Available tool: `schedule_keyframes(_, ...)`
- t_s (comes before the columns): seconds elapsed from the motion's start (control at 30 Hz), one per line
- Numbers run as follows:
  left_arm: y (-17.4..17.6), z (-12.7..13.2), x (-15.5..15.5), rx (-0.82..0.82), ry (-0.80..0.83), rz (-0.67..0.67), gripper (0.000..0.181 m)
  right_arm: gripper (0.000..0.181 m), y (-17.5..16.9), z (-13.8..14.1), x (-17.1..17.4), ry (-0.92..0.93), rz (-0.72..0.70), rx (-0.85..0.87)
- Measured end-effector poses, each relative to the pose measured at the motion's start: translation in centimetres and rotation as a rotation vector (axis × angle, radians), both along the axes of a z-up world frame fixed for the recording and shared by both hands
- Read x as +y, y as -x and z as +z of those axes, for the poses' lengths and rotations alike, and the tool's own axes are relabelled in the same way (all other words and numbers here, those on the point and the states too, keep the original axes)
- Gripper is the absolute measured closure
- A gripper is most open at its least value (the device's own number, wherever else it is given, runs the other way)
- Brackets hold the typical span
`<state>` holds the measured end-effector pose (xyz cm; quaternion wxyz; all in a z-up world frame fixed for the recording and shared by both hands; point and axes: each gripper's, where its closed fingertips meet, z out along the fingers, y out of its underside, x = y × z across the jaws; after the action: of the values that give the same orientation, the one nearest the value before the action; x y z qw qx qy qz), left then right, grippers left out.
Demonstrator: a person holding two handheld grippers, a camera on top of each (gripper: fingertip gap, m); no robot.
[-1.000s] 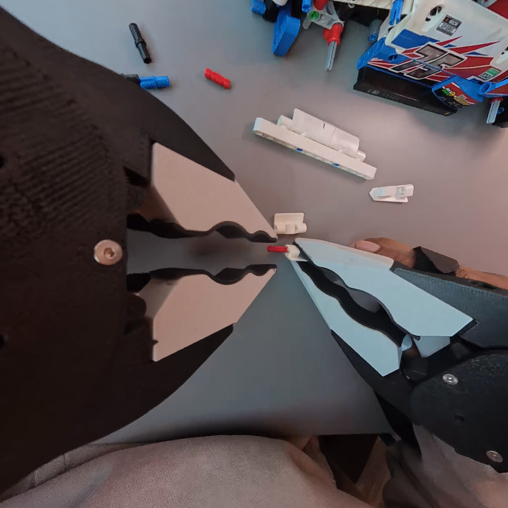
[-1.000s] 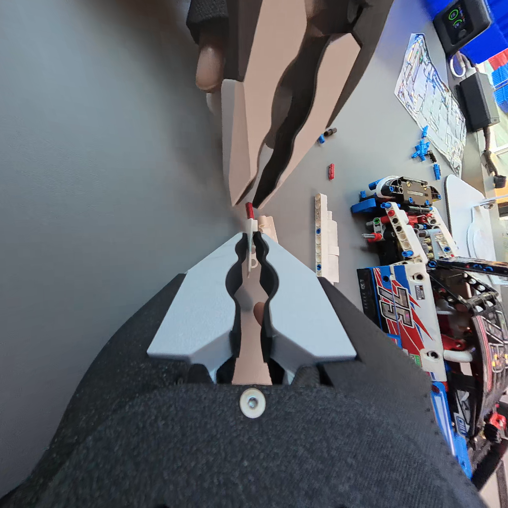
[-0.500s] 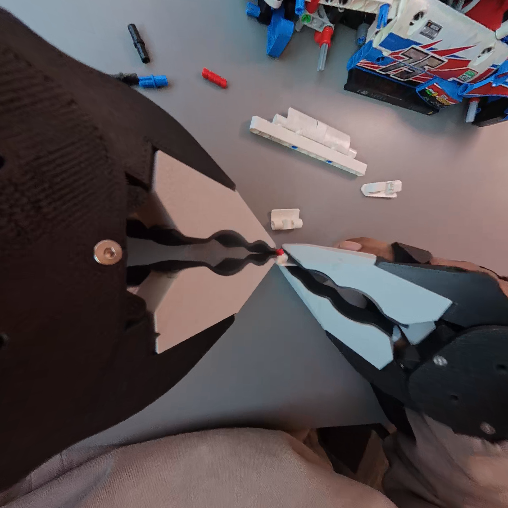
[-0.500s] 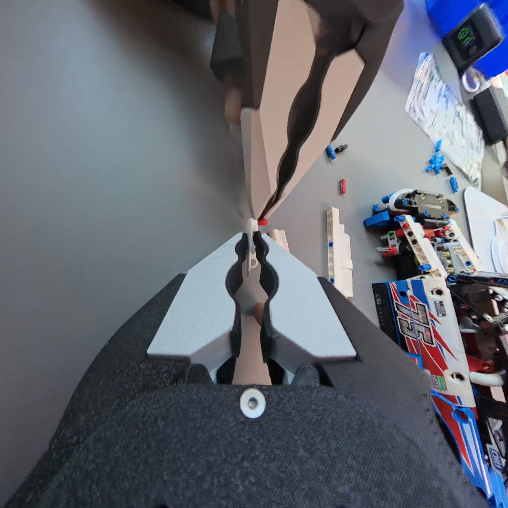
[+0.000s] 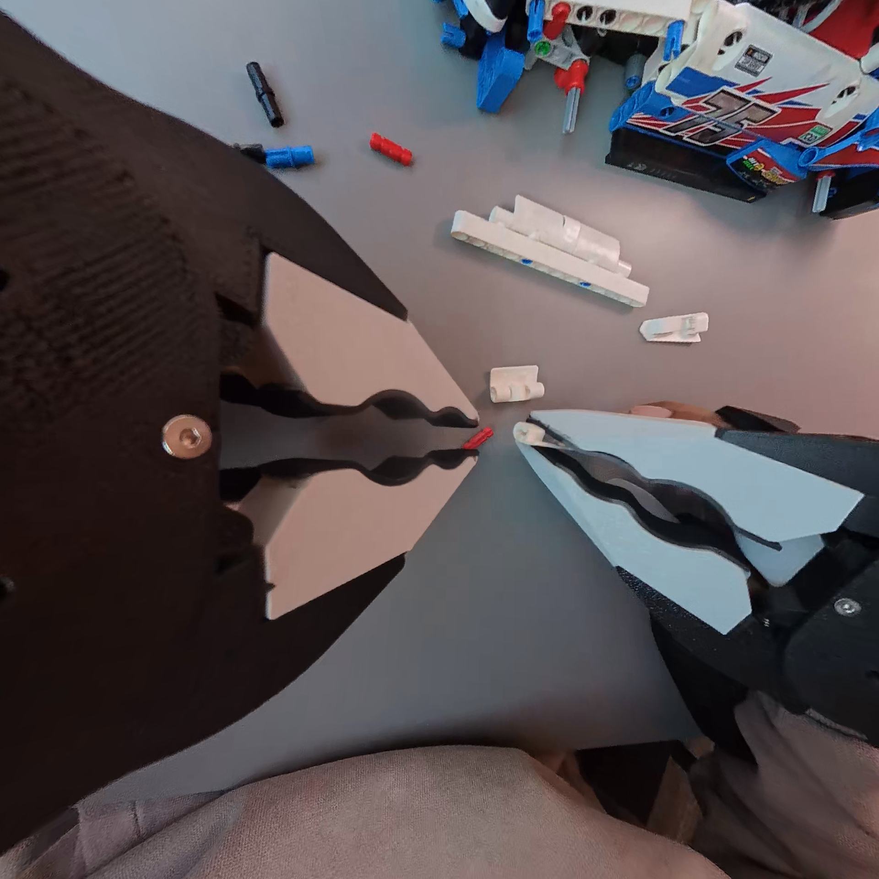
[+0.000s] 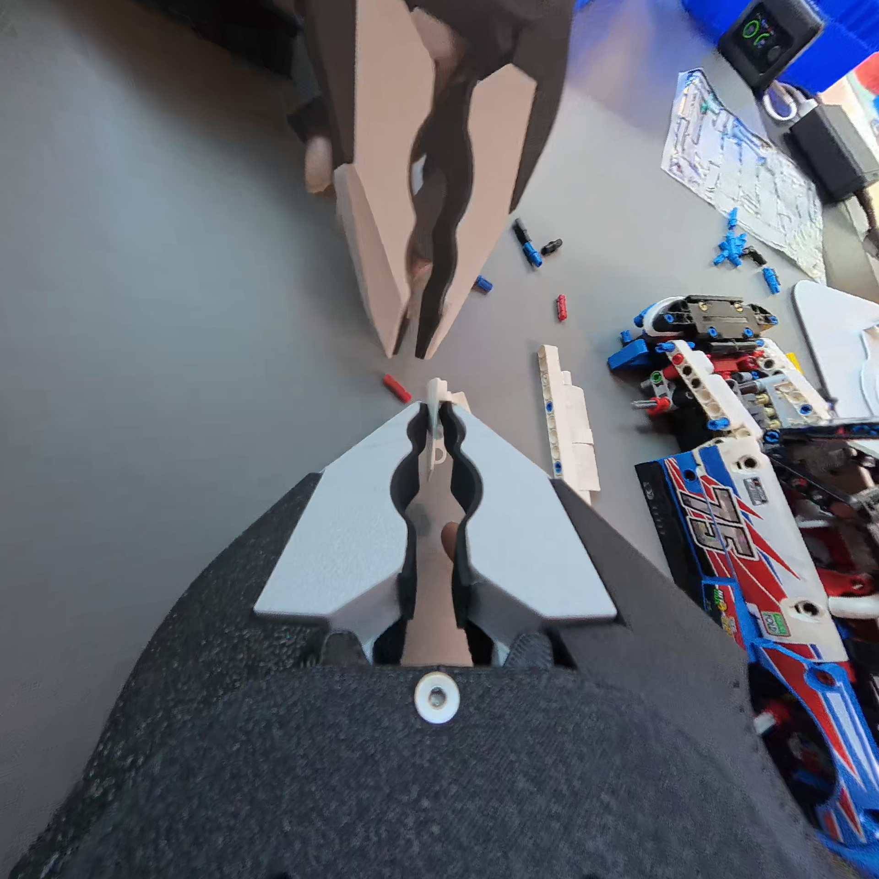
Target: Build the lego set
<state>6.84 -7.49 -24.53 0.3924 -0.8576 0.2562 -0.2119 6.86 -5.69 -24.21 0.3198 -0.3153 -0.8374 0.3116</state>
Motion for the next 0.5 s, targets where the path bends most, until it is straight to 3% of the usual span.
schedule_keyframes(0.03, -0.1, 0.2, 0.0, -0.013, -0.017, -0.001, 0.170, 0.177, 0.3, 0.8, 0.1, 0.062, -0.026, 0.018)
schedule_keyframes(0.13, -0.2, 1.7, 0.8, -0.095, -0.092, 0.031, 0.159, 0.177, 1.2, 4.1, -0.1, 0.345, -0.088, 0.083)
schedule_keyframes(0.3, -0.1, 7.5, 2.5, -0.419, -0.280, 0.137, 0.153, 0.178, 2.8, 10.1, -0.3, 0.987, -0.206, 0.189)
schedule_keyframes(0.4, -0.1, 9.7, 2.7, -0.467, -0.375, 0.171, 0.158, 0.178, 3.6, 11.3, 0.9, 1.275, -0.302, 0.223)
schedule_keyframes(0.5, 0.9, 10.4, 2.8, -0.479, -0.417, 0.231, 0.168, 0.178, 3.6, 11.1, 0.3, 1.355, -0.274, 0.190)
